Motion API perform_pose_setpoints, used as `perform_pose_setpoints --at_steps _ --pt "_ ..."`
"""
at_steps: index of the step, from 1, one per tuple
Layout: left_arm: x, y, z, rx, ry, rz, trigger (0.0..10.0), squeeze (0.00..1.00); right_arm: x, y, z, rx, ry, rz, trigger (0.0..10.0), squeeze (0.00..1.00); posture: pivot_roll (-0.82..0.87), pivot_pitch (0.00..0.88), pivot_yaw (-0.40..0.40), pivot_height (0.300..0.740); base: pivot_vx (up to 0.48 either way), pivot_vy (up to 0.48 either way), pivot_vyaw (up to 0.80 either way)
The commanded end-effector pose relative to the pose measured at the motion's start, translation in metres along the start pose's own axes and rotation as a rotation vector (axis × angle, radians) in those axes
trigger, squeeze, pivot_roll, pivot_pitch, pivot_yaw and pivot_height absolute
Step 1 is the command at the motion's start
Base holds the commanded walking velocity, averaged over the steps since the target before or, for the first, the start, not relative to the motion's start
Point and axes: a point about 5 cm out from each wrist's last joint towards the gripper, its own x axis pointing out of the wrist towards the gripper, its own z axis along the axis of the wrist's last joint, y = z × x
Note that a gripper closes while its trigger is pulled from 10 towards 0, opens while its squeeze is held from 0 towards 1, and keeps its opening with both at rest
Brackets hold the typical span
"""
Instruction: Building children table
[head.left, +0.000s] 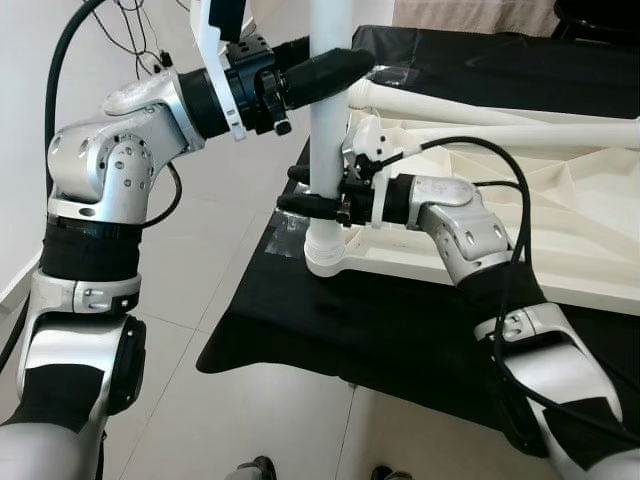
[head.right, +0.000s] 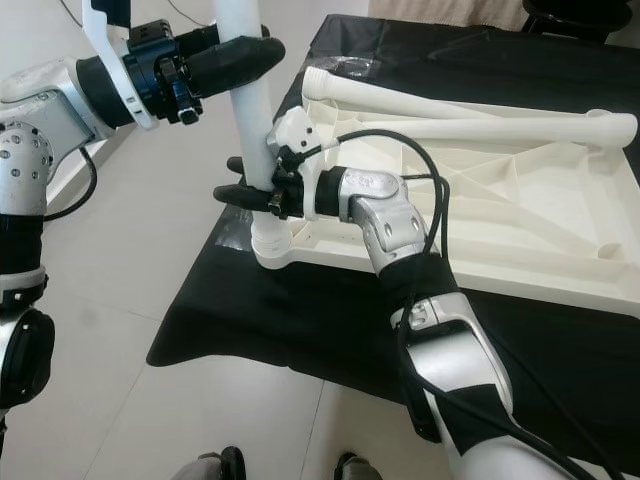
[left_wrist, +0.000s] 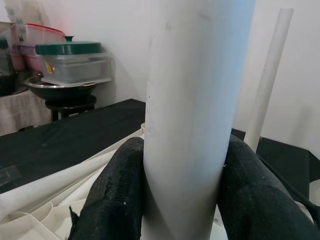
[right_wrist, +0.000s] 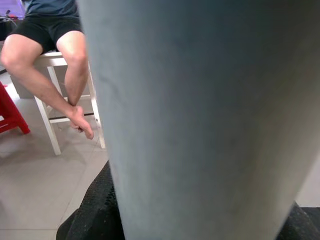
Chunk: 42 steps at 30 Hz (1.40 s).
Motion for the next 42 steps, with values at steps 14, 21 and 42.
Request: perform_pose_setpoints --at_steps 14,21,42 --pt "0.014 -0.013 -0.012 -0.018 0.048 -0.101 10.0 0.0 0.03 0.019 -0.044 0.171 0.132 -0.46 0.0 0.0 0.08 0.249 0.015 0.74 0.0 0.0 0.0" --pt "0.011 -0.007 -0.007 -0.022 0.047 -0.054 10.0 0.0 0.025 0.057 -0.067 0.397 0.189 -0.744 0.0 0.0 0.08 0.246 0.025 0.74 0.0 0.0 0.0" --pt "0.015 -0.009 -0.008 0.0 0.054 -0.082 0.0 0.0 0.028 0.058 -0.047 0.416 0.126 -0.833 10.0 0.0 0.08 0.216 0.032 0.74 0.0 0.0 0.0"
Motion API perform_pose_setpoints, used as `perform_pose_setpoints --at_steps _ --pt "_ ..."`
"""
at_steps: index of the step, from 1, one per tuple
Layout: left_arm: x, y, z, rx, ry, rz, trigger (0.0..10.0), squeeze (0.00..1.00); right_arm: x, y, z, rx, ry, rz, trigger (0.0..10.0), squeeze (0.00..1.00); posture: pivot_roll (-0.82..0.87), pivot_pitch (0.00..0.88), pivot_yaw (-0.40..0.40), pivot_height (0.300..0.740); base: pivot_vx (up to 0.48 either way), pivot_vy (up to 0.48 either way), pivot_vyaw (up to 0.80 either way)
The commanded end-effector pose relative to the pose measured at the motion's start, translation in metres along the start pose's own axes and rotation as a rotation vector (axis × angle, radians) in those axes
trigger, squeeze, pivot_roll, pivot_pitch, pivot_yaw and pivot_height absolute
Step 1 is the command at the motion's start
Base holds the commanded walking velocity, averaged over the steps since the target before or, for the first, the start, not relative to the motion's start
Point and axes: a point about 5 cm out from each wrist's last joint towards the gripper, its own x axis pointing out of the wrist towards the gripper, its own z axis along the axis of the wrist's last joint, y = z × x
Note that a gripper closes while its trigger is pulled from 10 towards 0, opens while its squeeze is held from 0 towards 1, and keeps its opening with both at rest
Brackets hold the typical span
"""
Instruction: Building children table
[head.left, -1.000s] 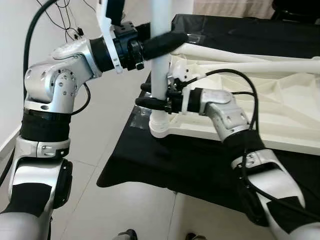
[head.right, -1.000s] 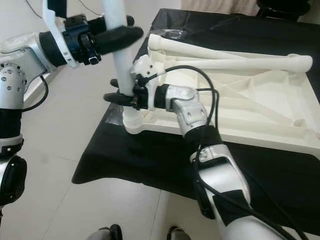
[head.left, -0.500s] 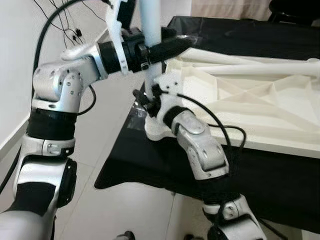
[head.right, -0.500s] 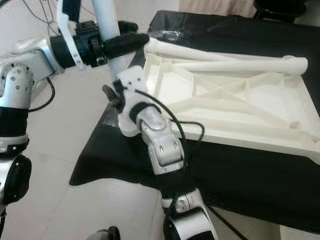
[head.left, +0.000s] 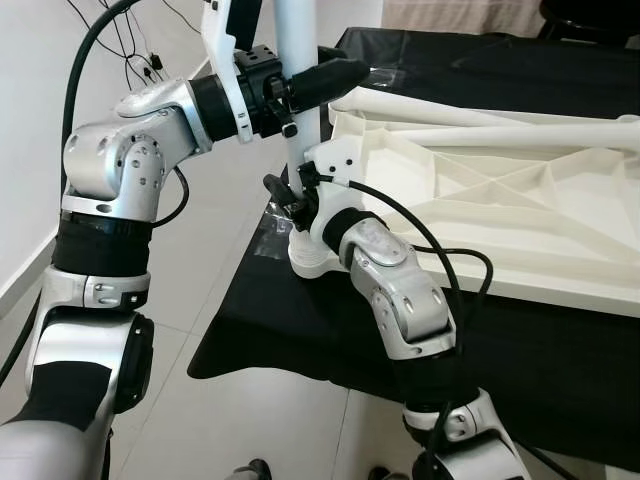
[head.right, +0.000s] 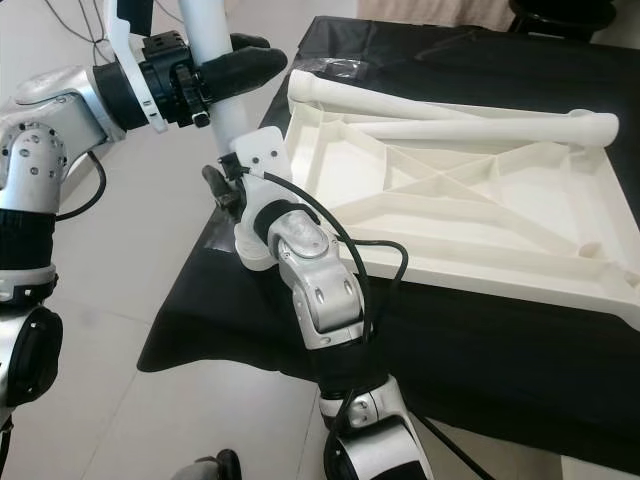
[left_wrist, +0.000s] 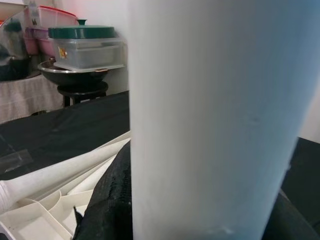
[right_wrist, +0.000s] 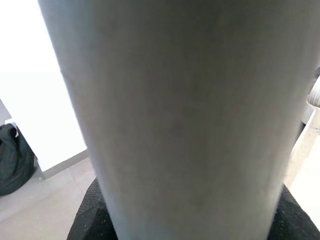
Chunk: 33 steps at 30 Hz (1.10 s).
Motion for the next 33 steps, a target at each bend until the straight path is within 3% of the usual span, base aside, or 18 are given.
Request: perform_pose_setpoints --at_steps 1,6,7,8,10,11,12,13,14,27,28,33 --pt "0.011 -0.02 -0.001 0.005 0.007 -0.167 0.0 0.0 -0.004 -0.007 -0.042 0.175 0.186 -0.1 10.0 0.0 0.08 0.216 0.032 0.74 0.0 0.0 0.0" --pt "0.012 -0.021 -0.001 0.008 0.015 -0.18 0.0 0.0 0.004 -0.014 -0.033 0.159 0.142 -0.037 10.0 0.0 0.08 0.222 0.038 0.74 0.0 0.0 0.0" --pt "0.012 -0.021 -0.001 0.011 0.019 -0.188 0.0 0.0 0.008 -0.016 -0.024 0.154 0.101 0.085 10.0 1.0 0.09 0.224 0.04 0.74 0.0 0.0 0.0" --pt "0.013 -0.022 -0.001 0.013 0.023 -0.195 0.0 0.0 0.01 -0.017 -0.015 0.127 0.059 0.218 10.0 1.0 0.09 0.225 0.044 0.74 0.0 0.0 0.0" --pt "0.013 -0.022 -0.001 0.013 0.023 -0.195 0.0 0.0 0.01 -0.017 -0.015 0.127 0.059 0.218 10.0 1.0 0.09 0.225 0.044 0.74 0.0 0.0 0.0" --pt "0.013 -0.023 -0.001 0.014 0.028 -0.204 0.0 0.0 0.011 -0.018 -0.005 0.091 0.014 0.349 10.0 1.0 0.1 0.226 0.046 0.74 0.0 0.0 0.0" --pt "0.013 -0.024 -0.002 0.015 0.034 -0.215 0.0 0.0 0.011 -0.022 0.003 0.046 -0.021 0.456 10.0 0.6 0.1 0.229 0.053 0.74 0.0 0.0 0.0" --pt "0.013 -0.025 -0.002 0.014 0.038 -0.224 0.0 0.0 0.009 -0.024 0.008 0.021 -0.038 0.539 10.0 0.6 0.1 0.231 0.055 0.74 0.0 0.0 0.0" --pt "0.014 -0.026 -0.003 0.013 0.045 -0.239 0.0 0.0 0.009 -0.028 0.011 -0.006 -0.045 0.609 10.0 0.0 0.11 0.235 0.058 0.74 0.0 0.0 0.0" --pt "0.016 -0.03 -0.005 0.003 0.047 -0.263 0.0 0.0 0.013 -0.021 0.014 -0.141 -0.012 0.843 10.0 0.0 0.12 0.243 0.063 0.74 0.0 0.0 0.0" --pt "0.015 -0.031 -0.005 0.003 0.048 -0.265 0.0 0.0 0.013 -0.019 0.014 -0.152 -0.006 0.886 0.0 0.0 0.12 0.245 0.065 0.74 0.0 0.0 0.0" --pt "0.014 -0.031 -0.006 0.002 0.048 -0.268 0.0 0.0 0.013 -0.018 0.011 -0.163 0.01 0.938 0.0 0.0 0.11 0.247 0.06 0.74 0.0 0.0 0.0"
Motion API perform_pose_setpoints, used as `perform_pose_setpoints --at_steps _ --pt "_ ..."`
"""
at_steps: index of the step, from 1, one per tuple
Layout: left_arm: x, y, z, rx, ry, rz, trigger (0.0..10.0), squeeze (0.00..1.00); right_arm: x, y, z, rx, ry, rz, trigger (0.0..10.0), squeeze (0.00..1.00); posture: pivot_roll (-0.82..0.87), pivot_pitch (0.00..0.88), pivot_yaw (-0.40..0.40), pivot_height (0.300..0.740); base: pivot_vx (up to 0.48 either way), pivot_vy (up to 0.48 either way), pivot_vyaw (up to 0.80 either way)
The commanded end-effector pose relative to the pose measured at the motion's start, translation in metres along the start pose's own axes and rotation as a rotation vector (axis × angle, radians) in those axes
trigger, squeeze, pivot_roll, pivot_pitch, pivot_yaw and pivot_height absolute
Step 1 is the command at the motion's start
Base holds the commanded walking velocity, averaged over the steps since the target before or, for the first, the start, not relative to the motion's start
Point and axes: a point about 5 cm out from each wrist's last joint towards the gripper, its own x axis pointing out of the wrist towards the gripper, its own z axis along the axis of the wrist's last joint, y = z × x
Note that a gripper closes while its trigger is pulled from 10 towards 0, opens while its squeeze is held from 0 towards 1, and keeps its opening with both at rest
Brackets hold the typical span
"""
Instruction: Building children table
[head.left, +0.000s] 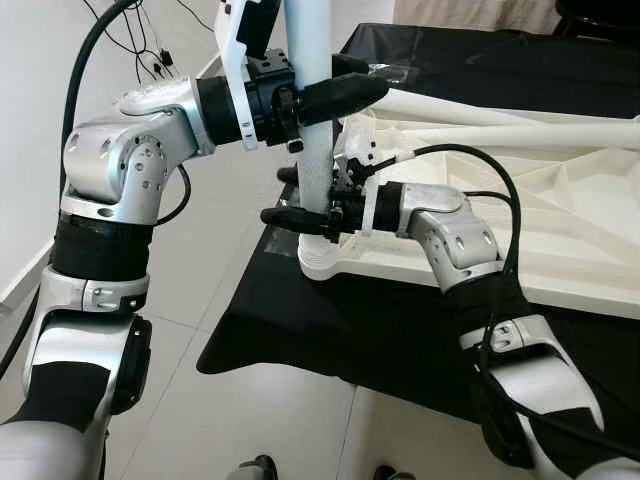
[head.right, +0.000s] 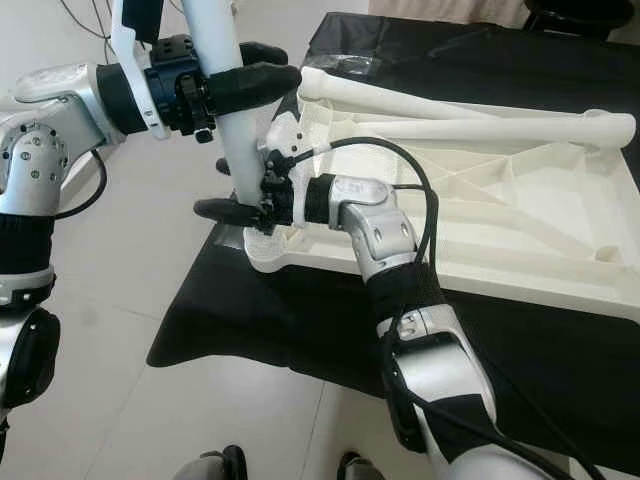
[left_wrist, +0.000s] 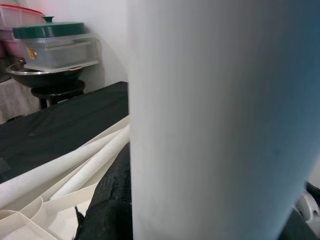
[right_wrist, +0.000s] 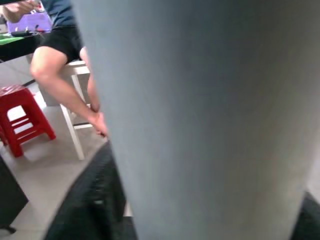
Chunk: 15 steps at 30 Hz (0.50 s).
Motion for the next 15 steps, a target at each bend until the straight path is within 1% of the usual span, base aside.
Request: perform_pose_setpoints --at_steps 1,5,10,11,12,13,14,15 --pt "0.0119 -0.0139 -0.0074 -0.045 0.006 -0.129 0.0 0.0 0.0247 0.0136 -0.0004 -0.02 0.027 0.147 0.0 0.0 0.11 0.247 0.06 0.74 0.0 0.0 0.0" --pt "0.0114 -0.014 -0.0067 -0.043 0.004 -0.131 0.0 0.0 0.0249 0.0111 -0.0011 -0.026 0.021 0.176 0.0 0.0 0.11 0.249 0.059 0.74 0.0 0.0 0.0" --pt "0.0115 -0.0134 -0.0072 -0.04 0.007 -0.127 0.0 0.0 0.0248 0.0091 -0.0014 -0.031 0.014 0.179 0.0 0.0 0.1 0.251 0.062 0.74 0.0 0.0 0.0" --pt "0.0111 -0.0111 -0.0084 -0.054 0.012 -0.106 0.0 1.0 0.0248 0.0083 -0.0017 -0.03 0.01 0.165 0.0 0.0 0.1 0.251 0.062 0.74 0.0 0.0 0.0" --pt "0.0111 -0.0111 -0.0084 -0.054 0.012 -0.106 0.0 1.0 0.0248 0.0083 -0.0017 -0.03 0.01 0.165 0.0 0.0 0.1 0.251 0.062 0.74 0.0 0.0 0.0" --pt "0.0111 -0.0102 -0.0093 -0.056 0.017 -0.1 10.0 1.0 0.0245 0.0074 -0.0021 -0.03 0.006 0.153 0.0 0.0 0.1 0.251 0.062 0.74 0.0 0.0 0.0" --pt "0.0111 -0.0095 -0.0099 -0.059 0.018 -0.093 10.0 1.0 0.0232 0.0062 -0.0032 -0.021 -0.003 0.122 0.0 0.0 0.09 0.253 0.058 0.74 0.0 0.0 0.0" --pt "0.0111 -0.0095 -0.0099 -0.059 0.018 -0.093 10.0 1.0 0.0232 0.0062 -0.0032 -0.021 -0.003 0.122 0.0 0.0 0.09 0.253 0.058 0.74 0.0 0.0 0.0"
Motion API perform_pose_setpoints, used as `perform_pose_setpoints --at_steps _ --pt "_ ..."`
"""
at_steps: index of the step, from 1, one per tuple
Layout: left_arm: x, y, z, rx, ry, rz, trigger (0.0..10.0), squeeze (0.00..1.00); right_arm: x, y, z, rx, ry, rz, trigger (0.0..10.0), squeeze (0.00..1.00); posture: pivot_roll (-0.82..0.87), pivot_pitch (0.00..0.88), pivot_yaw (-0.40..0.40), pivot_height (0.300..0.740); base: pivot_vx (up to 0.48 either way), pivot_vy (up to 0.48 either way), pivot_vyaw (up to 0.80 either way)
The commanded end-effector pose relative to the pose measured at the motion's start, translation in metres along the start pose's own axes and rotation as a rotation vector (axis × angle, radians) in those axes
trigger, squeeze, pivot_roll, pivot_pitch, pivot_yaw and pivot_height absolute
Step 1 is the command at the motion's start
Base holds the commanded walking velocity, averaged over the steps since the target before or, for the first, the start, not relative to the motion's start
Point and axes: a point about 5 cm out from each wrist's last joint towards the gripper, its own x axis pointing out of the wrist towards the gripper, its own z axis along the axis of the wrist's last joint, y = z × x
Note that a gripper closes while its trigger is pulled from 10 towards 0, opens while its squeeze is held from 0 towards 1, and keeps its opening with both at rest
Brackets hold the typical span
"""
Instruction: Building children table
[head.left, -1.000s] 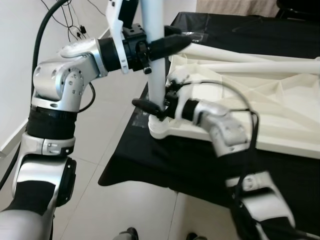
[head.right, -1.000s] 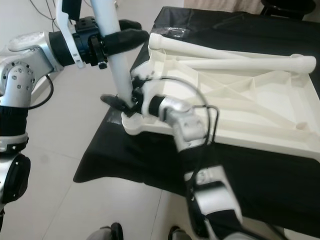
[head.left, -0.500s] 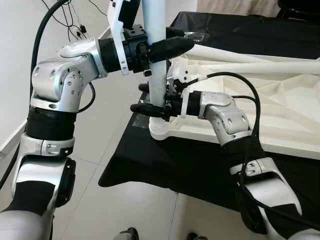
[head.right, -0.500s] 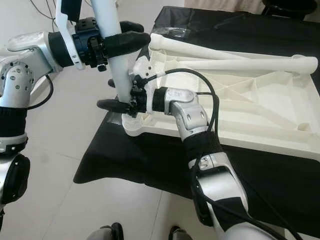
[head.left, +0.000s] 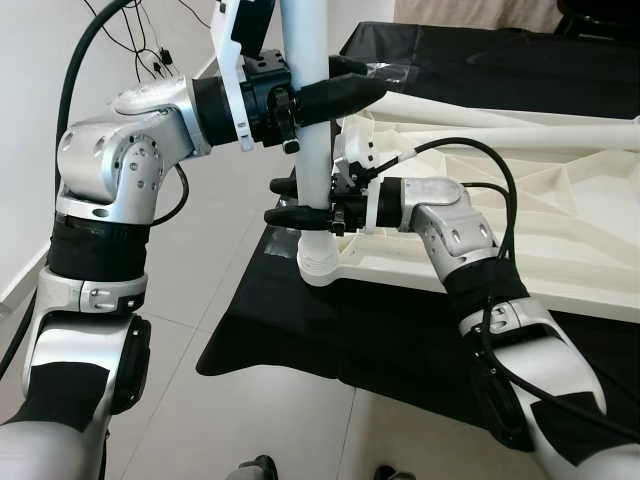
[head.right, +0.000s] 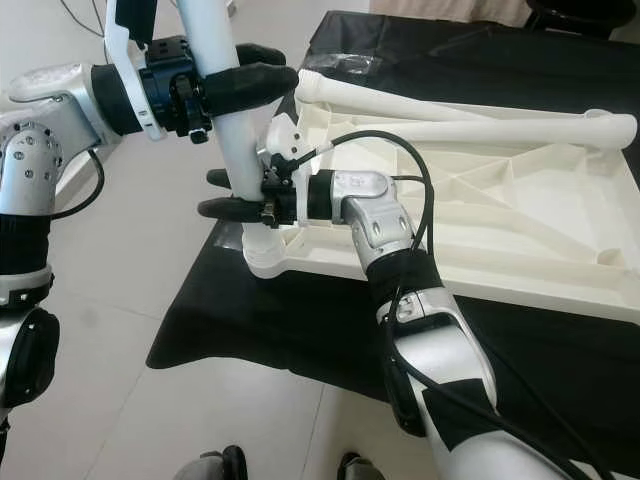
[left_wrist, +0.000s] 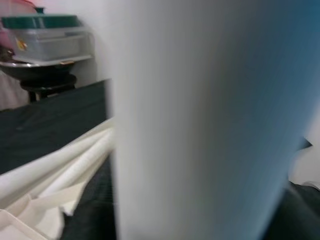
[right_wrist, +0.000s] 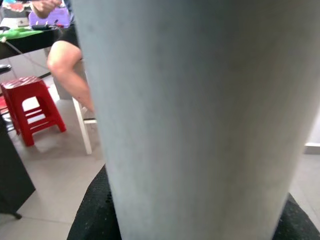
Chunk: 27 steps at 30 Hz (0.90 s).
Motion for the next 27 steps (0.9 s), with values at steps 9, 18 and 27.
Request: perform_pose_setpoints --at_steps 9,18,27 --pt "0.0 -0.001 0.0 0.029 0.03 0.03 10.0 0.0 0.012 0.047 -0.08 0.372 0.199 -0.935 0.0 0.0 0.09 0.258 0.013 0.74 0.0 0.0 0.0" --pt "-0.002 -0.001 -0.005 0.043 0.06 0.045 10.0 0.0 0.051 0.034 -0.05 0.293 0.073 -0.917 0.0 0.0 0.08 0.219 0.026 0.74 0.0 0.0 0.0" --pt "-0.011 0.0 -0.008 0.053 0.064 0.094 10.0 0.0 0.045 0.043 -0.054 0.32 0.122 -0.987 0.0 0.0 0.09 0.201 0.023 0.74 0.0 0.0 0.0"
